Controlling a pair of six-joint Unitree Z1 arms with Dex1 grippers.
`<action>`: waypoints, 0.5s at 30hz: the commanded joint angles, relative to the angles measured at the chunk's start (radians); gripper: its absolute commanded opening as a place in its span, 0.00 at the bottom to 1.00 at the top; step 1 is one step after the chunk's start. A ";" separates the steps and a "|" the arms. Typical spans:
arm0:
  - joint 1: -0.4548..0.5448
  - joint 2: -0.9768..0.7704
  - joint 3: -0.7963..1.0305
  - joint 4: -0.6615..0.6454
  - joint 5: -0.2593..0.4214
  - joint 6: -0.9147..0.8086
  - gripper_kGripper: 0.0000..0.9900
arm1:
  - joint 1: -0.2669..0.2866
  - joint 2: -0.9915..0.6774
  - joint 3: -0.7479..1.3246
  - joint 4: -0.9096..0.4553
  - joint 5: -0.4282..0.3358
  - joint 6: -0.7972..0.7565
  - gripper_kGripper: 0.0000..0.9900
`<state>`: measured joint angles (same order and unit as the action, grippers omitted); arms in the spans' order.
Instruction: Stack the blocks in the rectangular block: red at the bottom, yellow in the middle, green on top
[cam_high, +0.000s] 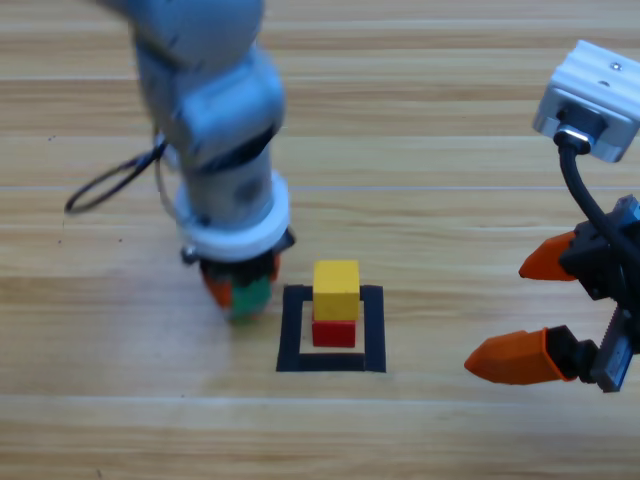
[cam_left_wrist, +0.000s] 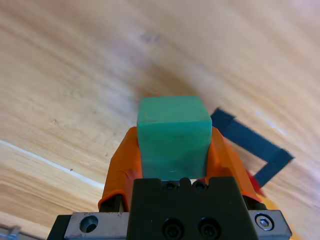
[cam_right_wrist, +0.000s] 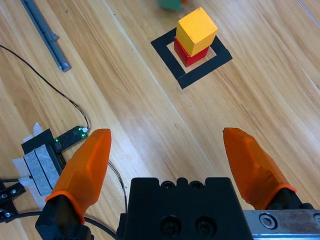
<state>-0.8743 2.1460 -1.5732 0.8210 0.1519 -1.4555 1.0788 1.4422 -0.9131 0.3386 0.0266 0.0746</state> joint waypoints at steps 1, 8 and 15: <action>0.015 0.055 -0.128 0.109 0.049 0.173 0.12 | -0.003 -0.040 0.011 -0.001 0.001 -0.007 1.00; 0.023 -0.063 -0.268 0.237 0.071 0.561 0.06 | -0.003 -0.048 0.011 -0.001 -0.004 -0.004 1.00; 0.020 -0.112 -0.294 0.262 -0.018 0.828 0.05 | -0.003 -0.057 0.013 -0.001 -0.014 0.002 1.00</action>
<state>-0.8685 2.0434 -1.8560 1.0559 0.1757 -0.7012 1.0788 1.4413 -0.9131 0.3386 0.0252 0.0747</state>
